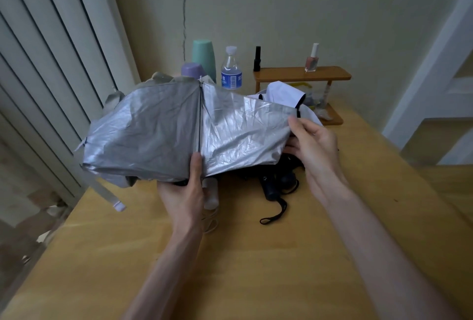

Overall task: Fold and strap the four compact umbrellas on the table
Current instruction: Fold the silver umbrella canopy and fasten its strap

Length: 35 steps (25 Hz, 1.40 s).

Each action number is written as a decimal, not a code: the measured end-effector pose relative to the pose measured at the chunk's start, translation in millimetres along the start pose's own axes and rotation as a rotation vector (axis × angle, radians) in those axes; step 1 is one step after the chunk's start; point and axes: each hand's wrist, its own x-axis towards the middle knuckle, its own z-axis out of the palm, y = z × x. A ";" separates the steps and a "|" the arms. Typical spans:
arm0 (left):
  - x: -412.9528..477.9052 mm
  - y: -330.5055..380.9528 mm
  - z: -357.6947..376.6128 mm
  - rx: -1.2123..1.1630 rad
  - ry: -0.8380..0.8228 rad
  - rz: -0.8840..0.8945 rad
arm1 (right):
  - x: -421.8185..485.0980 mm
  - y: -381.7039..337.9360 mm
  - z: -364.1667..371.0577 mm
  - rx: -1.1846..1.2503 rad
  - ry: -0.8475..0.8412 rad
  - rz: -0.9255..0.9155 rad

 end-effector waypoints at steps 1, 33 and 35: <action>0.3 -1.4 -0.3 -0.002 -0.005 -0.006 | -1.3 -1.5 0.3 -0.019 -0.056 0.056; 4.2 6.8 3.1 -0.201 0.138 -0.077 | -18.2 15.0 25.5 -0.162 -0.316 0.067; 5.4 4.7 2.4 -0.193 0.137 -0.076 | -18.5 11.9 24.6 -0.139 -0.298 0.061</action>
